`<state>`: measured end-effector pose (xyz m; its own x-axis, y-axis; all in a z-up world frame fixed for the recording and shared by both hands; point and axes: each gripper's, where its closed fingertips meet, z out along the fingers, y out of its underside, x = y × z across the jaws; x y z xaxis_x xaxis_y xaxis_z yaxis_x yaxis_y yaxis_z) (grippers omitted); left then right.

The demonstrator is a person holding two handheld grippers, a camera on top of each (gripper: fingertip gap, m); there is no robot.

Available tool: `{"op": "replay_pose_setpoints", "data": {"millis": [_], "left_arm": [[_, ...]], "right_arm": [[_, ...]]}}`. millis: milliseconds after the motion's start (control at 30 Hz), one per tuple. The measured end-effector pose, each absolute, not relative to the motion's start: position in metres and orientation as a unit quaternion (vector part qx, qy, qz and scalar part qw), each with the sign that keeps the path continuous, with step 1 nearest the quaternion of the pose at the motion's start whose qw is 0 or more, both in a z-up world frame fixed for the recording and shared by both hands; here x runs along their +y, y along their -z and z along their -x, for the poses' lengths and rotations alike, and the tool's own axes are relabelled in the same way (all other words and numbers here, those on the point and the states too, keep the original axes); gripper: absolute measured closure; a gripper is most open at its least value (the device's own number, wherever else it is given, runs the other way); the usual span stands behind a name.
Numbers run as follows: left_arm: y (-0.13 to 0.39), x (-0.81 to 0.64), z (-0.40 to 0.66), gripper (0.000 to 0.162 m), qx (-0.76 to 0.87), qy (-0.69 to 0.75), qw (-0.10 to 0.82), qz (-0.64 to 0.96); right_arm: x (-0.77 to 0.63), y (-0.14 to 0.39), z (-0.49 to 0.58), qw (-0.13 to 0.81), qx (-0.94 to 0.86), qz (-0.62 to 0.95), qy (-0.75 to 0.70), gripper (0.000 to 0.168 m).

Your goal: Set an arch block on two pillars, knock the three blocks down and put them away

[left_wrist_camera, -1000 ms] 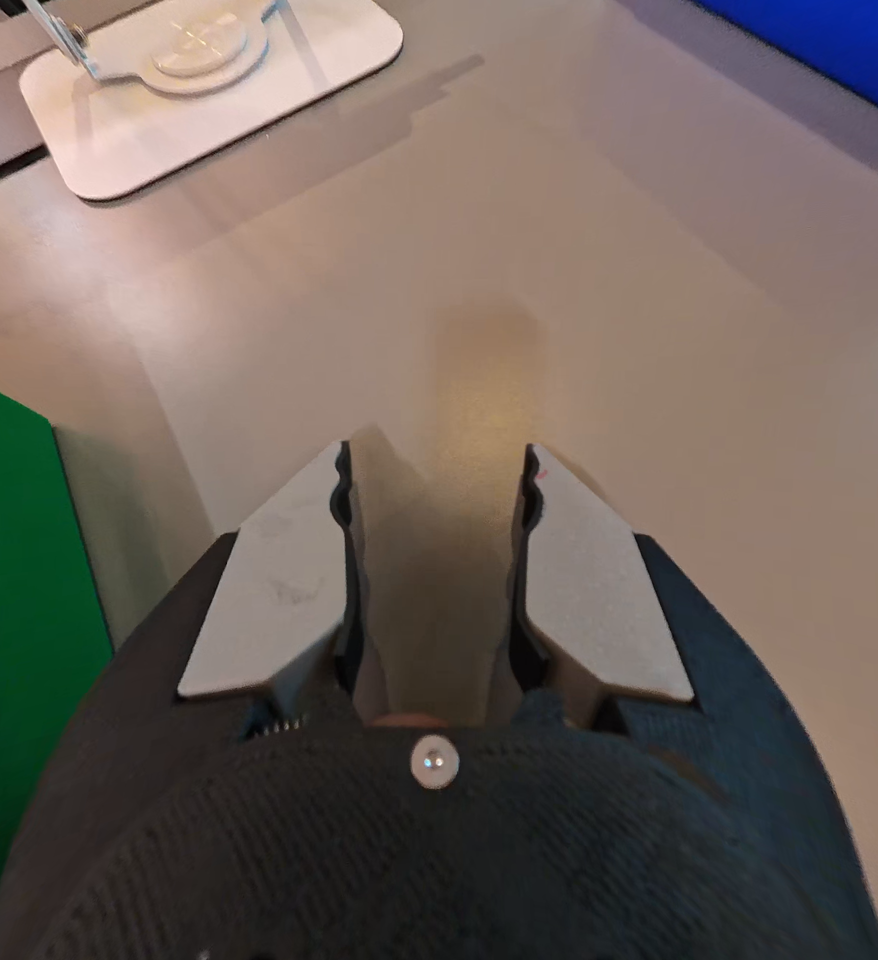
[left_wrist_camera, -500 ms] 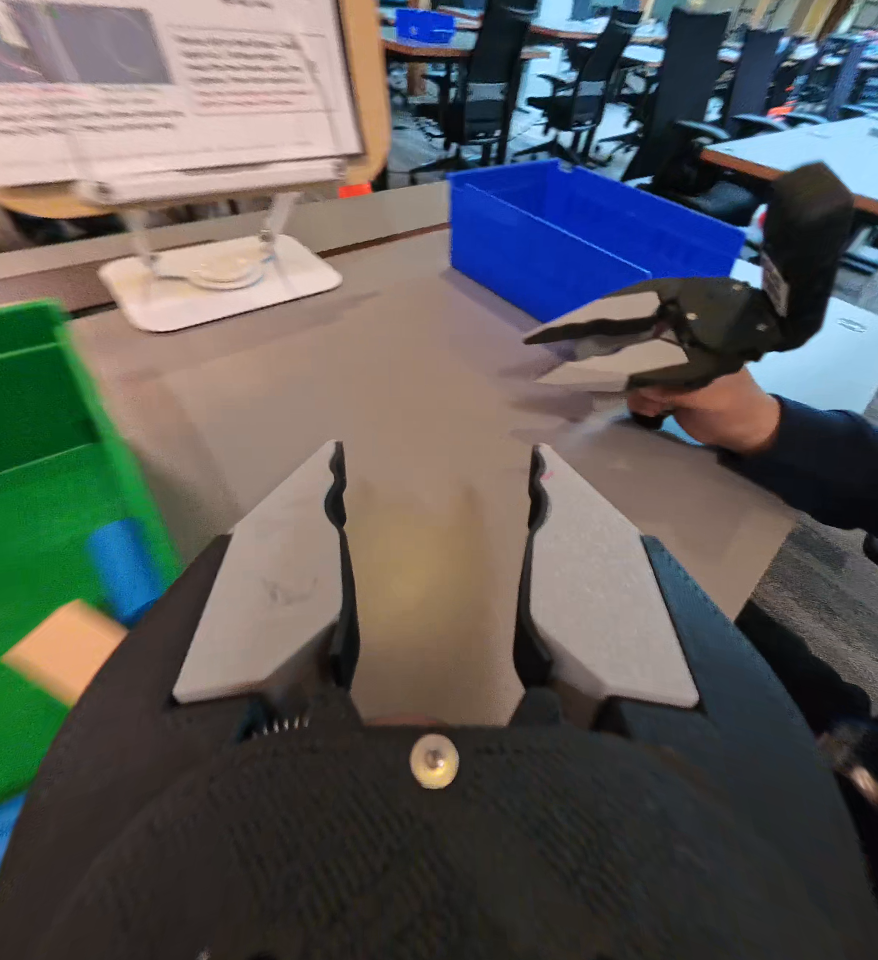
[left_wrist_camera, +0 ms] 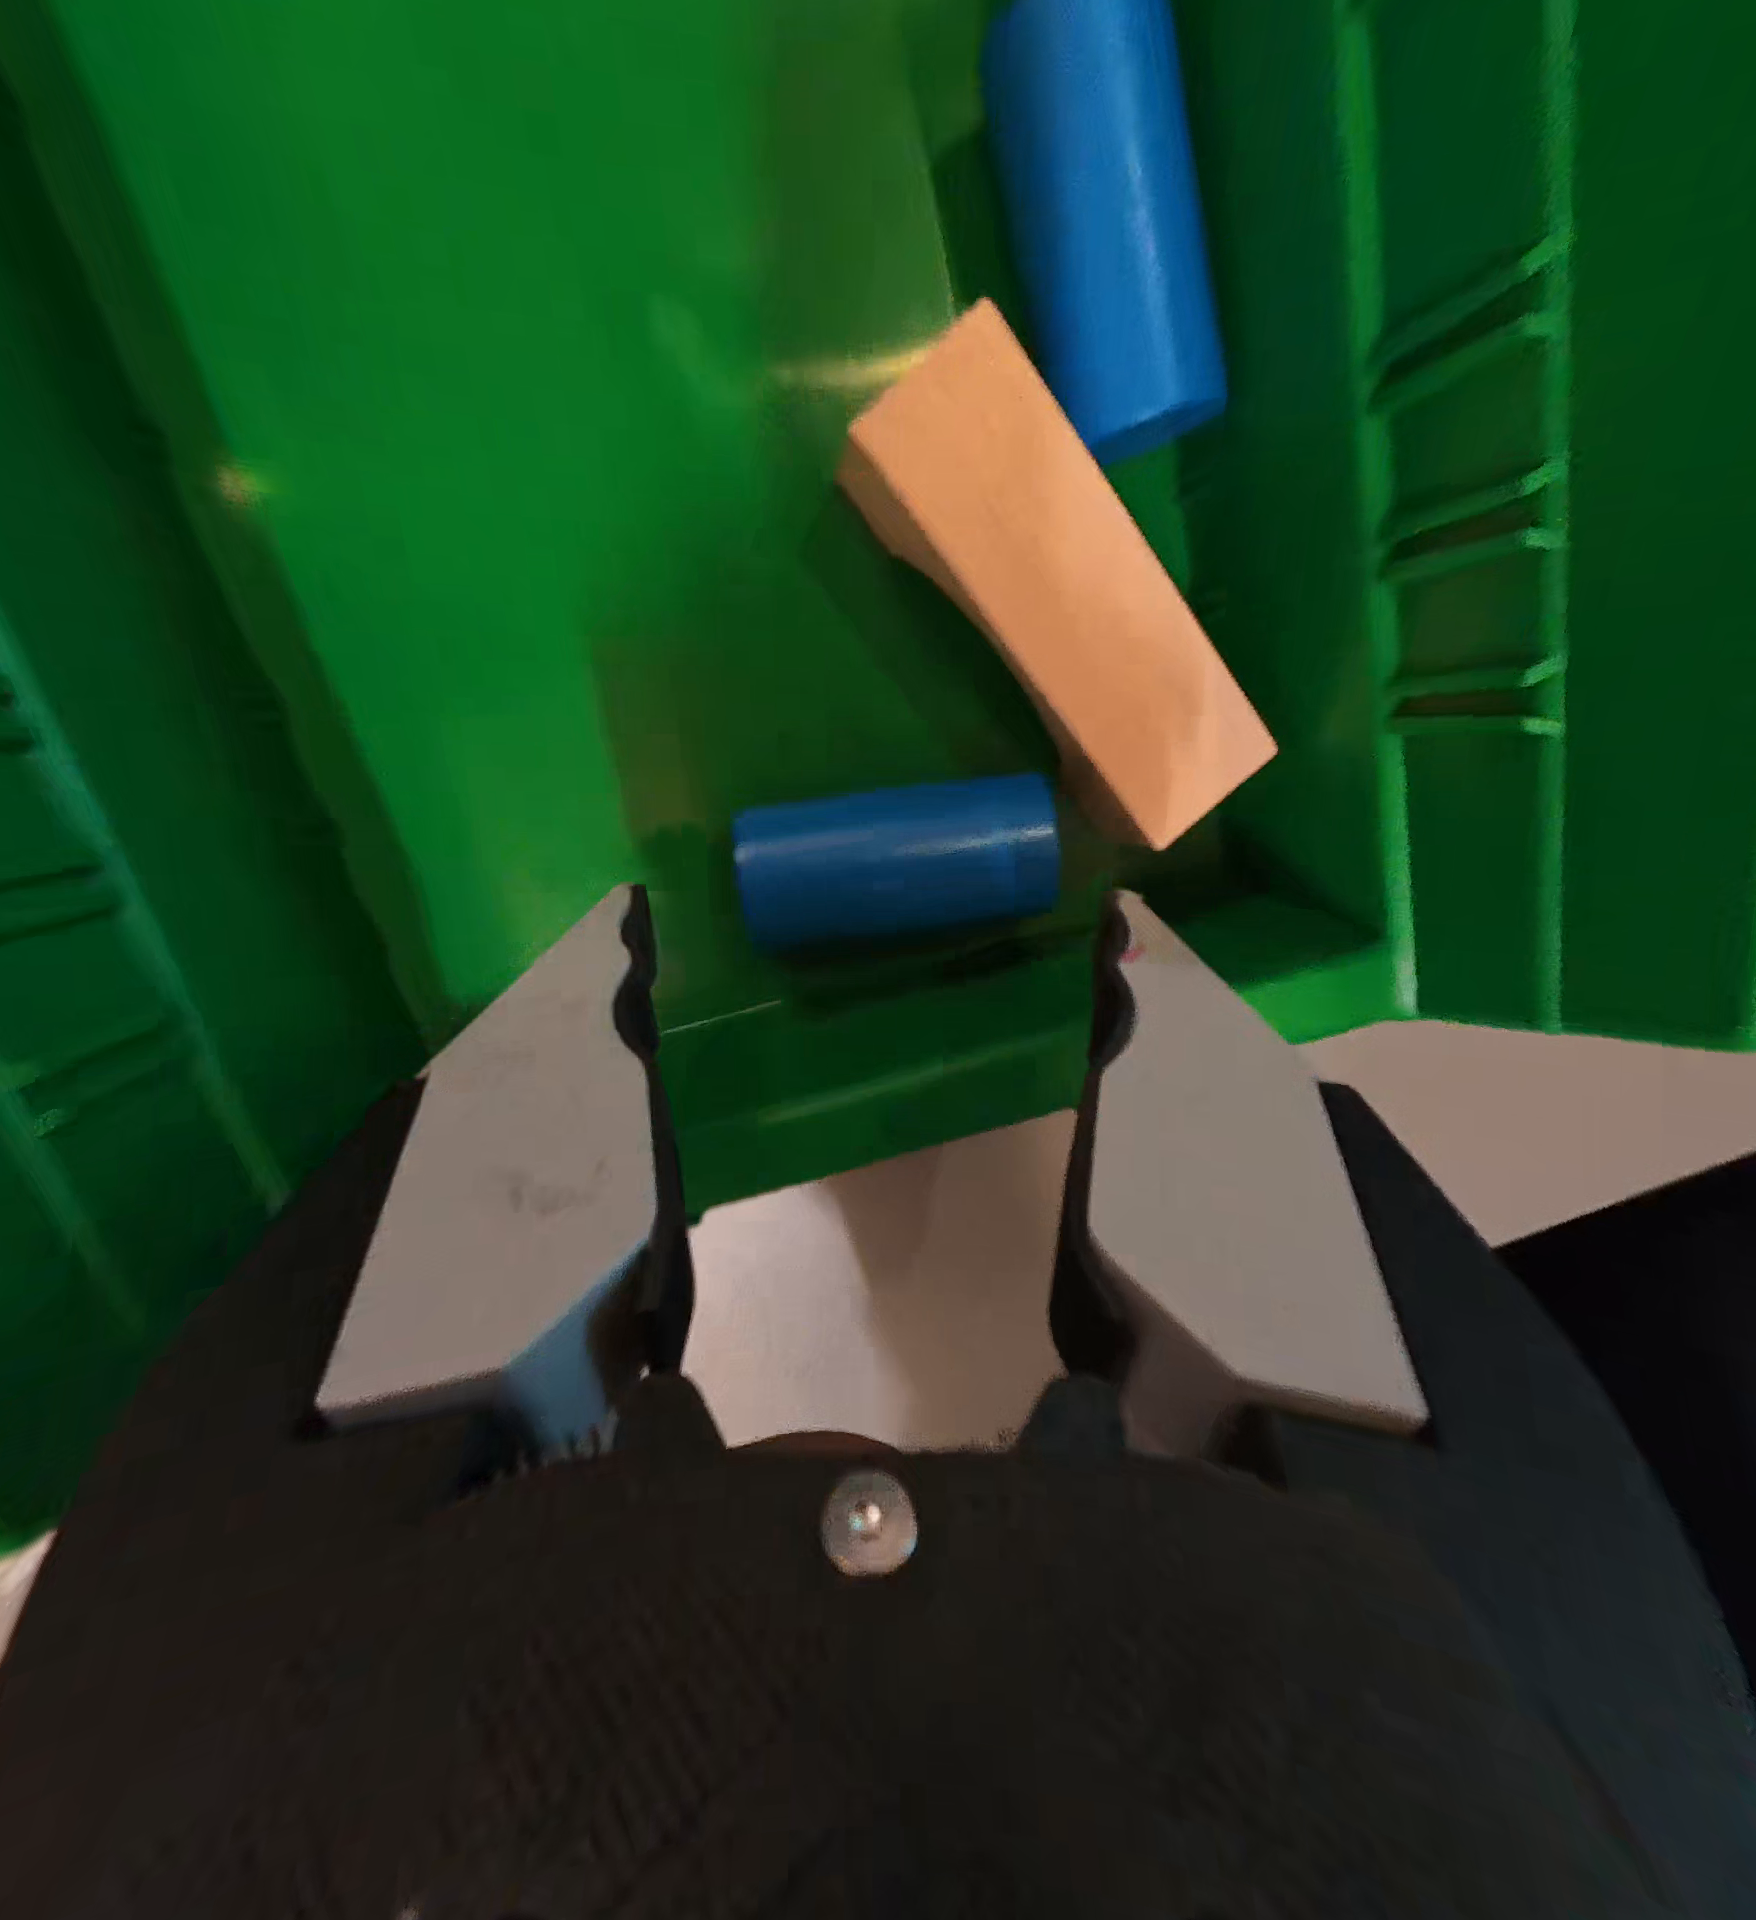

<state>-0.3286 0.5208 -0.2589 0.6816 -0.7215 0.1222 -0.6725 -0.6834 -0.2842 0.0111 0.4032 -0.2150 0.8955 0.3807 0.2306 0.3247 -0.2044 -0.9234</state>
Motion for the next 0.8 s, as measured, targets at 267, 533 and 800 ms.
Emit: {"op": "replay_pose_setpoints", "data": {"millis": [267, 533, 800], "left_arm": [[0.273, 0.527, 0.333, 0.095, 0.413, 0.030, 0.076, 0.907], [0.256, 0.549, 0.333, 0.095, 0.411, 0.026, 0.153, 0.898], [0.134, 0.554, 0.274, 0.096, 0.354, 0.246, 0.368, 0.824]], "right_arm": [[0.403, 0.218, -0.012, 0.583, -0.225, 0.780, -0.028, 0.128], [0.402, 0.220, -0.011, 0.580, -0.231, 0.781, -0.022, 0.130], [0.399, 0.217, 0.002, 0.585, -0.261, 0.767, -0.034, 0.127]]}}
